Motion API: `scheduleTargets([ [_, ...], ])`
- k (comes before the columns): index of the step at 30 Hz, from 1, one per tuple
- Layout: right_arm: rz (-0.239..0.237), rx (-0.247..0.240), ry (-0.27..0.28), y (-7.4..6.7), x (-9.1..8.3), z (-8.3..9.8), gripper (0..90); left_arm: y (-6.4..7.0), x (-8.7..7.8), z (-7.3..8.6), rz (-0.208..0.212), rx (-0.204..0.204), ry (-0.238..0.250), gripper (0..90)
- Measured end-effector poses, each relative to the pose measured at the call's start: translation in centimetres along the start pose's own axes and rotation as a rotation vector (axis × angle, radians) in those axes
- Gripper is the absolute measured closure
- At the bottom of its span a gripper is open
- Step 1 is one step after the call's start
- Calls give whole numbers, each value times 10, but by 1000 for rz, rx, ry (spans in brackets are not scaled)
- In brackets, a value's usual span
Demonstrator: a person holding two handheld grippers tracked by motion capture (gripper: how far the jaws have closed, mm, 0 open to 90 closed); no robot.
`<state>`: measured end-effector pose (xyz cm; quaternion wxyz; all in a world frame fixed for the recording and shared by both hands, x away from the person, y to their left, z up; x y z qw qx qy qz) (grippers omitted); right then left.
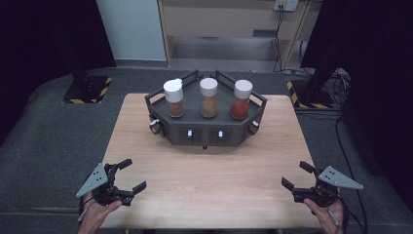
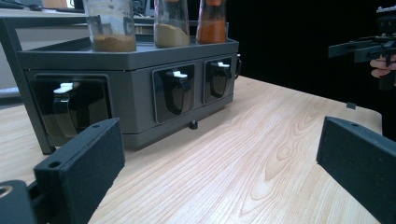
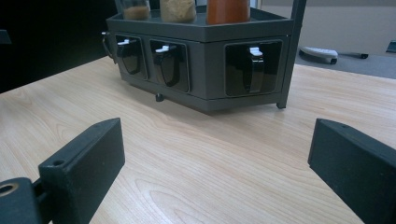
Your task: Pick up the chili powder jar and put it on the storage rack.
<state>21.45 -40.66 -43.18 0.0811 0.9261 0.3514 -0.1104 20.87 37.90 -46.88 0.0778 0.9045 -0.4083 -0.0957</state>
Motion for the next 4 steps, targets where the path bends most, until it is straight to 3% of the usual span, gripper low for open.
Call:
scheduleTargets([
  [4, 1, -1, 2, 0, 0, 0, 44, 0, 0, 0, 0, 1, 0, 0],
])
Point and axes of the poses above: each handheld gripper's, and its own axes: x roughly forward along the jaws, z roughly out of its underside, y roughly to its right, the point moved 2 cm from there along x, roughly forward along the jaws, and after that the axes turned 9 degrees about -x, right-handed, at the moved point
